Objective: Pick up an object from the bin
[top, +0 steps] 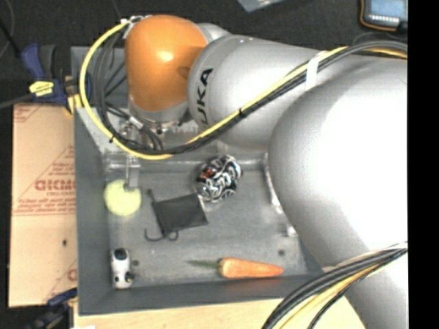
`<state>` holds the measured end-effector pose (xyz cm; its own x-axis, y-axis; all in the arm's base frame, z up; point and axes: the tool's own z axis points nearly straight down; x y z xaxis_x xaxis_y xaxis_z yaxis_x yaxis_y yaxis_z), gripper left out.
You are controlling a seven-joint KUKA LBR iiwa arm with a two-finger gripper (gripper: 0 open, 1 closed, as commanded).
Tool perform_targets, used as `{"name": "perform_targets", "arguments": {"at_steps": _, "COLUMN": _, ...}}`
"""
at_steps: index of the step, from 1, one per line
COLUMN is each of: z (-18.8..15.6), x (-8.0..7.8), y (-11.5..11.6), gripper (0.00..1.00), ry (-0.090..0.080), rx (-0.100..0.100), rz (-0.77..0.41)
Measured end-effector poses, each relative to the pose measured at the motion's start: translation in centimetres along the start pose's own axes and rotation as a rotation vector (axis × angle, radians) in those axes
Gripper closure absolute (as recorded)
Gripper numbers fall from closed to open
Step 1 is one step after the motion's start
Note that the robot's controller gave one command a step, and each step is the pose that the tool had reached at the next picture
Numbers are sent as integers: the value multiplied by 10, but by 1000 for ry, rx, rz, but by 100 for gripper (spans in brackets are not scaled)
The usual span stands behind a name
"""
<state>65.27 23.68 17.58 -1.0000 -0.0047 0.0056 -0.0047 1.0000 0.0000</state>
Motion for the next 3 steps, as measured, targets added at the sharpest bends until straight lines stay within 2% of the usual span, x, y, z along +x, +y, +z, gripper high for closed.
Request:
{"name": "perform_targets", "arguments": {"at_steps": 1, "z": -6, "x": -2, "y": -1, "gripper": 0, "ry": -8, "rx": -2, "rz": 3}}
{"name": "perform_targets", "arguments": {"at_steps": 2, "z": 23, "x": -3, "y": -4, "gripper": 0, "ry": -14, "rx": -3, "rz": -91}}
{"name": "perform_targets", "arguments": {"at_steps": 3, "z": 75, "x": 42, "y": 0, "gripper": 0, "ry": -7, "rx": -2, "rz": -144}}
